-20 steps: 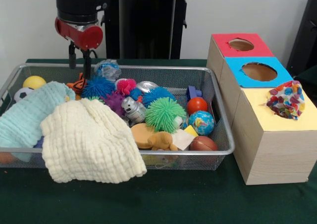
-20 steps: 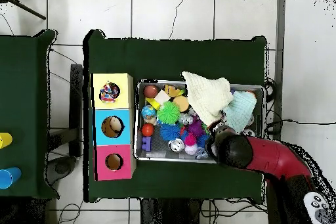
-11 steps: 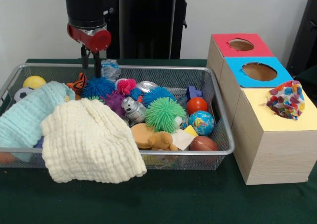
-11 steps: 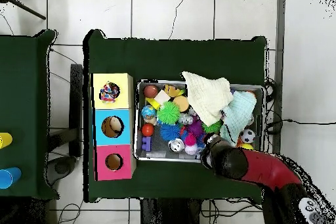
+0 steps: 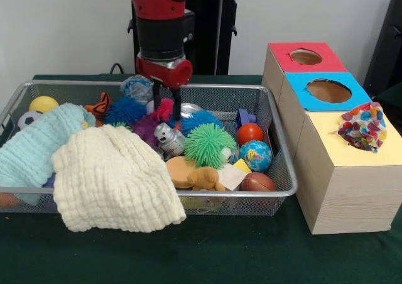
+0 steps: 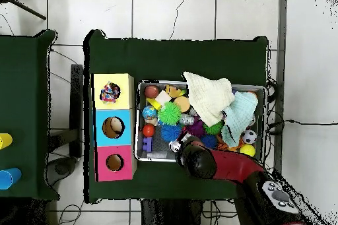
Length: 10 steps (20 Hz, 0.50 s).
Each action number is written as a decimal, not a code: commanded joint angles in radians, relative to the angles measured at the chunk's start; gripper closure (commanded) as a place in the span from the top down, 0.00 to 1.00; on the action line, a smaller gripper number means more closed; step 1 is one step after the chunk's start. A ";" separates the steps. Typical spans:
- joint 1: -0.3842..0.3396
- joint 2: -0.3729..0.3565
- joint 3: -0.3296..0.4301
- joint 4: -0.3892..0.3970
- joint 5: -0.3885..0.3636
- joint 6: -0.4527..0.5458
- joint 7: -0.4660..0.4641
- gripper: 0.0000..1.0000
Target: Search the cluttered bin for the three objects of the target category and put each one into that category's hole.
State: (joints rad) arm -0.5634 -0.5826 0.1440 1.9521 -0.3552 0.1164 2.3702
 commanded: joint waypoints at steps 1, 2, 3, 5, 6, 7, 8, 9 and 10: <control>0.017 0.120 0.045 -0.012 0.059 -0.111 0.158 1.00; 0.009 0.125 0.047 -0.019 0.062 -0.109 0.147 1.00; 0.016 0.140 0.036 -0.031 0.066 -0.117 0.145 1.00; 0.017 0.140 0.017 -0.038 0.075 -0.113 0.142 1.00; 0.020 0.140 0.004 -0.039 0.081 -0.112 0.144 1.00; 0.030 0.136 -0.016 -0.036 0.090 -0.112 0.152 1.00; 0.040 0.133 -0.035 -0.033 0.099 -0.113 0.161 1.00; 0.056 0.131 -0.061 -0.028 0.111 -0.119 0.173 1.00; 0.064 0.132 -0.075 -0.026 0.120 -0.123 0.177 1.00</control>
State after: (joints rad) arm -0.5335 -0.5109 0.1210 1.9522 -0.3038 0.0211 2.3702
